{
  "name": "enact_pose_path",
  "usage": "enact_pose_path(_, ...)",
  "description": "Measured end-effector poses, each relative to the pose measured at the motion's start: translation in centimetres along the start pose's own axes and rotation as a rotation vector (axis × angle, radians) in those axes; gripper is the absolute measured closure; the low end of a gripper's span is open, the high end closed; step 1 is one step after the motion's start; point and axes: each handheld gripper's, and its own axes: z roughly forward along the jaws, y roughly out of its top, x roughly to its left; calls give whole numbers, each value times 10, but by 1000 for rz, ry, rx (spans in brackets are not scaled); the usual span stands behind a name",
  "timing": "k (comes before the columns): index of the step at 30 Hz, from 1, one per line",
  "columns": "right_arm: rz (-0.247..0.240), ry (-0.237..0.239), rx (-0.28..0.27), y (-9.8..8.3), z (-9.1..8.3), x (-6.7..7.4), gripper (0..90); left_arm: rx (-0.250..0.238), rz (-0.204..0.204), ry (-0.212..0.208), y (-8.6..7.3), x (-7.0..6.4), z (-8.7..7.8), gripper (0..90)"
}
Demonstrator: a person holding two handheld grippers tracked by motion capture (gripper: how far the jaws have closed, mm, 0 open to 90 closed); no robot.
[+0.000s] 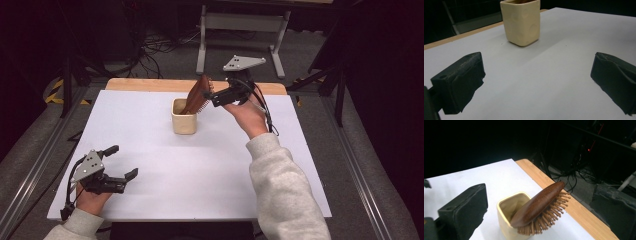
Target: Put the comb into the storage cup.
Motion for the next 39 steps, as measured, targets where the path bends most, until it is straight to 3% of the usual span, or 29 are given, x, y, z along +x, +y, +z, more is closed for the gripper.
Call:
enact_pose_path(8, -23, 4, -32, -14, -39, 6, 6, 0, -3, 0, 0, 1, -2, 2)
enact_pose_path(20, -26, -8, -84, -51, -95, 18, 6, -6, -6, 4, 0, 2, -3, 2)
enact_pose_path(26, -26, -17, -74, -69, -109, 22, 6, -13, -6, 7, 0, 2, -3, 2)
enact_pose_path(29, -12, -23, -94, -87, -120, 25, 6, -16, -11, 7, 0, 2, -4, 2)
enact_pose_path(38, -6, -28, -87, -119, -131, 30, 6, -23, -15, 10, 0, 3, -4, 2)
enact_pose_path(39, 1, -28, -91, -130, -134, 31, 6, -25, -15, 10, 0, 3, -4, 2)
